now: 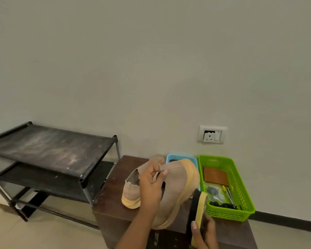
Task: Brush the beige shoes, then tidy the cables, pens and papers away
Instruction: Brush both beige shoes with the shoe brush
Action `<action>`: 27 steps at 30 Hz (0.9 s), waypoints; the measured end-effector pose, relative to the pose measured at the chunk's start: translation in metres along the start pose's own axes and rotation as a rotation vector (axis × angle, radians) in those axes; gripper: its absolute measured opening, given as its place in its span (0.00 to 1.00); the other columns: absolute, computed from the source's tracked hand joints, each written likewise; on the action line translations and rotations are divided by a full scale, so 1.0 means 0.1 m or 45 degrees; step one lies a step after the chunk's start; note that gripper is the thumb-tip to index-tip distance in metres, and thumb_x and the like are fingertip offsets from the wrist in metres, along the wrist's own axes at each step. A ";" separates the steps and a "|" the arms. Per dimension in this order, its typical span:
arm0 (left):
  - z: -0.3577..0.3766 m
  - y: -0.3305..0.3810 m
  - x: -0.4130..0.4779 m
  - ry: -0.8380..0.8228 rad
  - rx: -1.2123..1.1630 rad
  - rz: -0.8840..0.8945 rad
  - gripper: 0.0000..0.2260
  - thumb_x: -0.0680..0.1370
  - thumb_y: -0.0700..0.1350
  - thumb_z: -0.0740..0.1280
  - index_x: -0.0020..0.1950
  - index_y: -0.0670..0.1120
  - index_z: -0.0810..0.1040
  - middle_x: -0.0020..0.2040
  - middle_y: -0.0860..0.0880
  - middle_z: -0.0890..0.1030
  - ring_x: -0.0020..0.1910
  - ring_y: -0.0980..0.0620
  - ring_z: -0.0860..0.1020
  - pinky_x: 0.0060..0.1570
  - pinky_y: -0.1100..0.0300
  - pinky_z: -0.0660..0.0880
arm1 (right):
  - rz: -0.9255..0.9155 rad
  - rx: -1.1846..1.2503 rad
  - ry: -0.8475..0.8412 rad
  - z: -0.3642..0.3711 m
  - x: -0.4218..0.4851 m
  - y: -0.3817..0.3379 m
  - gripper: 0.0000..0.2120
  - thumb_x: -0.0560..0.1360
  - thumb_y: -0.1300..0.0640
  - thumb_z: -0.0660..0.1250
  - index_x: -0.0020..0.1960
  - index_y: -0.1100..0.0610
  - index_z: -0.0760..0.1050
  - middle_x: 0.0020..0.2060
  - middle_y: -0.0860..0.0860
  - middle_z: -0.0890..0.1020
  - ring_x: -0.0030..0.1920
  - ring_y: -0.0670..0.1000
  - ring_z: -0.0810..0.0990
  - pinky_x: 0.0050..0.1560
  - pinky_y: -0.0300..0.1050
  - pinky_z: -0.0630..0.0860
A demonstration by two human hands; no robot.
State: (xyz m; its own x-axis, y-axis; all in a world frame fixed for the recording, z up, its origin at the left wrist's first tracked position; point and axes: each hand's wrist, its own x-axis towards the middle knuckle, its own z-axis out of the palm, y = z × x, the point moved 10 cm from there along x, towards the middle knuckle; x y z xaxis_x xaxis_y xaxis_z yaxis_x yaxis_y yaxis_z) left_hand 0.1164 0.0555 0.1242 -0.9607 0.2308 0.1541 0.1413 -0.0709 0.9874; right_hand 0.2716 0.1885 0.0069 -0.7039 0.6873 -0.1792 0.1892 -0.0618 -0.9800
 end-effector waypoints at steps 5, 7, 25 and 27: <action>-0.20 -0.17 -0.17 0.075 -0.028 -0.196 0.03 0.76 0.37 0.65 0.49 0.42 0.77 0.54 0.40 0.80 0.52 0.49 0.79 0.48 0.64 0.77 | -0.157 0.096 -0.052 0.05 -0.12 -0.53 0.19 0.75 0.65 0.64 0.62 0.54 0.63 0.52 0.47 0.76 0.47 0.38 0.74 0.42 0.33 0.71; -0.23 -0.16 -0.24 0.038 0.002 -0.207 0.03 0.76 0.37 0.65 0.43 0.43 0.75 0.54 0.36 0.79 0.53 0.45 0.79 0.51 0.57 0.77 | -0.186 0.052 -0.120 0.13 -0.17 -0.65 0.18 0.76 0.63 0.63 0.62 0.52 0.63 0.52 0.44 0.76 0.49 0.37 0.74 0.45 0.34 0.71; -0.43 -0.28 -0.42 0.347 -0.286 -0.398 0.09 0.77 0.35 0.63 0.37 0.39 0.74 0.44 0.38 0.80 0.51 0.41 0.78 0.49 0.50 0.75 | -0.600 -1.319 -0.006 0.64 -0.46 -1.47 0.29 0.79 0.45 0.53 0.75 0.48 0.44 0.67 0.50 0.65 0.59 0.53 0.75 0.52 0.48 0.74; -0.40 -0.23 -0.38 0.271 -0.239 -0.360 0.08 0.77 0.36 0.63 0.38 0.38 0.75 0.47 0.43 0.80 0.60 0.43 0.75 0.52 0.55 0.73 | -0.474 -1.322 0.183 0.33 -0.28 -1.53 0.29 0.79 0.44 0.52 0.75 0.51 0.46 0.67 0.53 0.65 0.59 0.55 0.76 0.51 0.48 0.75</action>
State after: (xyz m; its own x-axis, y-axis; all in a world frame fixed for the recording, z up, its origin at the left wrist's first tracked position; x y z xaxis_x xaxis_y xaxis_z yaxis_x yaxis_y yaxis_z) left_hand 0.1400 0.0097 0.0944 -0.9863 0.0615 -0.1534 -0.1631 -0.2136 0.9632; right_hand 0.2401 0.1547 0.1594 -0.7628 0.6184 0.1888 0.5110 0.7555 -0.4099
